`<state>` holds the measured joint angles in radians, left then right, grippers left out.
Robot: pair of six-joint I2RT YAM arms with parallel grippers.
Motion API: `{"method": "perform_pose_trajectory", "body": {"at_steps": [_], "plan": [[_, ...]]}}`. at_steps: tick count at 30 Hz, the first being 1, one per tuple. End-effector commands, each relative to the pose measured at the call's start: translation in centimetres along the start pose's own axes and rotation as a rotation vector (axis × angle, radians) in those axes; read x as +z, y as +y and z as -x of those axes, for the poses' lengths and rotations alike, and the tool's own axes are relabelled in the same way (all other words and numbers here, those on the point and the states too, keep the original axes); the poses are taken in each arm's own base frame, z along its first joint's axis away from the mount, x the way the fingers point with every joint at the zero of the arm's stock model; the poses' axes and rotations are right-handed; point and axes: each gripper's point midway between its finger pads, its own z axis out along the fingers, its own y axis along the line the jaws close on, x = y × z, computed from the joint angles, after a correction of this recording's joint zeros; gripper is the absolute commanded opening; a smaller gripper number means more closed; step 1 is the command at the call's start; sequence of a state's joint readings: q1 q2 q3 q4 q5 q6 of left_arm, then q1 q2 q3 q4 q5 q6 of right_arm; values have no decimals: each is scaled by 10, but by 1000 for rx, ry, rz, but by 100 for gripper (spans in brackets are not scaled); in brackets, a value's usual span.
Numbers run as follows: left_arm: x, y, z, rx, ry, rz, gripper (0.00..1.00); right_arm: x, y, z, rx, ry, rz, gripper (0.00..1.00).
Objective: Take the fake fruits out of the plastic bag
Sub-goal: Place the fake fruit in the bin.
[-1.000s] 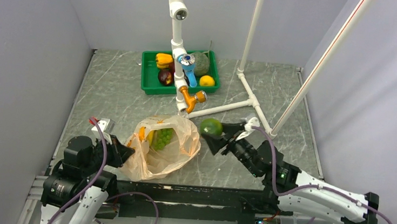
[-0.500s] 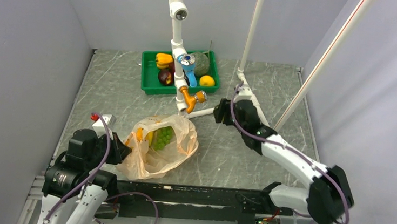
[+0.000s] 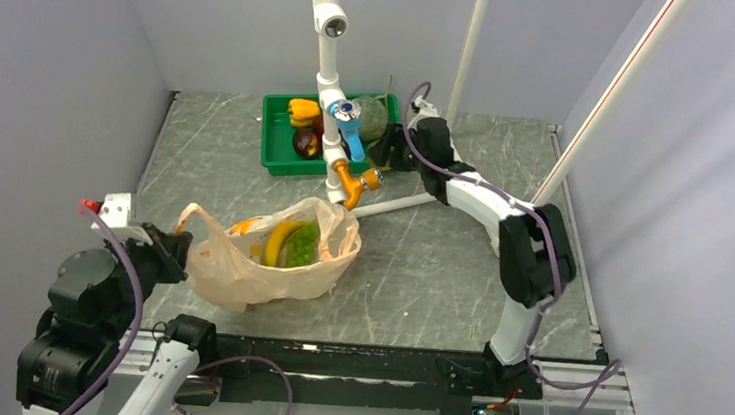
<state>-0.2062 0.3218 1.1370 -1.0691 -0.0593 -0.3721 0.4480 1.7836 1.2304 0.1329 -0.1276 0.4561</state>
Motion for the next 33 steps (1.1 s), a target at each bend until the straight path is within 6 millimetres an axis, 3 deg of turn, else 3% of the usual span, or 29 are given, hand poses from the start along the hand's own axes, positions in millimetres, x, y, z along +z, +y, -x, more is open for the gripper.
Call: {"method": "perform_pose_trajectory", "body": {"at_steps": [1,5,10,16,21,24,27,33], "plan": [[21,29,16,66,-25,179,0,44,17,22,-38,-24,119,0],[10,51,29,99,-95,299,0,72,26,26,-20,-8,176,0],[-10,81,37,126,-134,476,0,90,43,36,-29,-29,234,0],[-24,92,36,113,-172,531,0,115,67,48,-76,-49,253,0],[-22,79,31,77,-168,447,0,142,79,47,-109,-58,239,17],[-16,67,23,56,-144,367,0,159,82,48,-137,-54,221,22],[-5,46,7,35,-85,236,0,168,82,52,-144,-68,205,23],[14,14,-30,0,44,42,0,179,71,65,-182,-141,138,36]]}}
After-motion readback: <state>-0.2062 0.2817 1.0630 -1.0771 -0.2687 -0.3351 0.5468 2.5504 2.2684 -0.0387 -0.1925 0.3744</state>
